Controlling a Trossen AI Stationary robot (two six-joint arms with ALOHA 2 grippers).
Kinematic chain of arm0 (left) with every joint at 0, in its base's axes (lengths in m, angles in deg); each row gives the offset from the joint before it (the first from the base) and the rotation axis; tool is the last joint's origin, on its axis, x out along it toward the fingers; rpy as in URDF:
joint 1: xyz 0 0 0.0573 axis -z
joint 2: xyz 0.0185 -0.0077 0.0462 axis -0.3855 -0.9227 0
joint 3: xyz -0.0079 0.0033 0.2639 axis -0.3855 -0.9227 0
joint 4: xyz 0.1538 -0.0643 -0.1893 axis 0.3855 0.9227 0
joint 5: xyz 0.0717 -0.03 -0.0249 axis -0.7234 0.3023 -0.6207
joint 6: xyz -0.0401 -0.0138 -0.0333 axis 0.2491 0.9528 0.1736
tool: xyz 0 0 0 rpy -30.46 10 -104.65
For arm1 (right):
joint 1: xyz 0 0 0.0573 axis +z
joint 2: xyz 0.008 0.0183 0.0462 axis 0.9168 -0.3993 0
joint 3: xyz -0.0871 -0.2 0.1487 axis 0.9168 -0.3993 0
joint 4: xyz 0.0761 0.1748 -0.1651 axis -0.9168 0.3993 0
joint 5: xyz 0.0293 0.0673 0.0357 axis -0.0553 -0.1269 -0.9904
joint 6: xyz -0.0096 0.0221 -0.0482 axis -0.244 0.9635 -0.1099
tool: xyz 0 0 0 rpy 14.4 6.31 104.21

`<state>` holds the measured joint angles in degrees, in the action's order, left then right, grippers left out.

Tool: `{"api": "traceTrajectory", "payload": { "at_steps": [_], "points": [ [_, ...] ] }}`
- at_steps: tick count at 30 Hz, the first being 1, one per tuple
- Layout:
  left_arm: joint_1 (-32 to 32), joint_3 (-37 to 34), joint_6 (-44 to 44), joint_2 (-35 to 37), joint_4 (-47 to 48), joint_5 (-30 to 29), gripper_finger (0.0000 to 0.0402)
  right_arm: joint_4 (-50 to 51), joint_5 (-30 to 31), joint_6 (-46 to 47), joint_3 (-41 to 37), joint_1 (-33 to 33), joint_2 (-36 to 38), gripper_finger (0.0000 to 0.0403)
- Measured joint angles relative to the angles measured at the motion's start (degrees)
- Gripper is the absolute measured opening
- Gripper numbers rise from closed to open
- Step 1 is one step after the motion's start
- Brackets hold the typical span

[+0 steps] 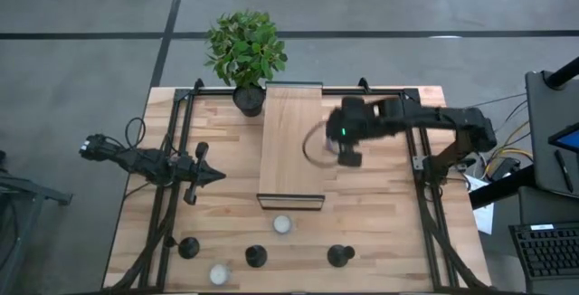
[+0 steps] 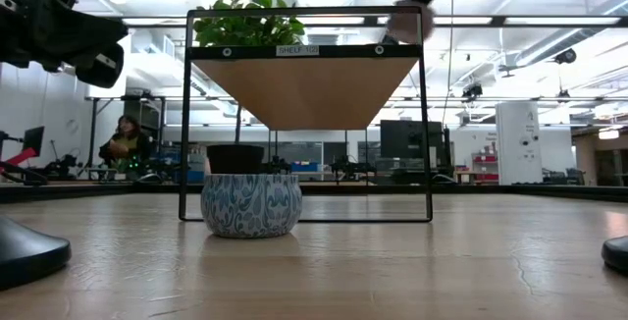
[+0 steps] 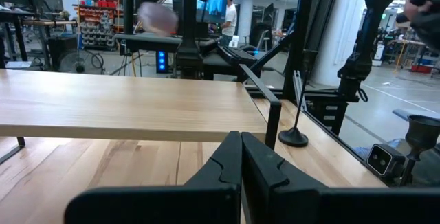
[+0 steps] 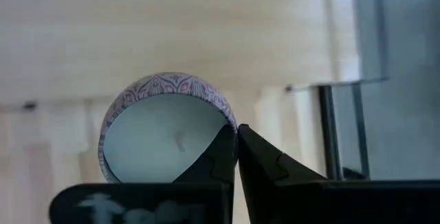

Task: Pick & Place candle stick holders
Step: Put the right white candle on the shelf

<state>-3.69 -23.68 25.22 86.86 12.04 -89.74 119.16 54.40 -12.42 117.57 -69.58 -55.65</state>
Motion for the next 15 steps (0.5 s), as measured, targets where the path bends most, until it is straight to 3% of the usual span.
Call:
{"api": "traceTrajectory", "payload": {
  "at_steps": [7,15],
  "points": [
    [0.02,0.00,0.00,0.00,0.02,0.00,0.0000,-1.00,-5.49,-6.36,8.20,-11.57,-6.28,0.0008],
    [0.01,0.00,0.00,0.02,0.01,0.01,0.0000,3.06,-10.12,-11.94,22.95,-18.59,-20.37,0.0008]
  ]
}}
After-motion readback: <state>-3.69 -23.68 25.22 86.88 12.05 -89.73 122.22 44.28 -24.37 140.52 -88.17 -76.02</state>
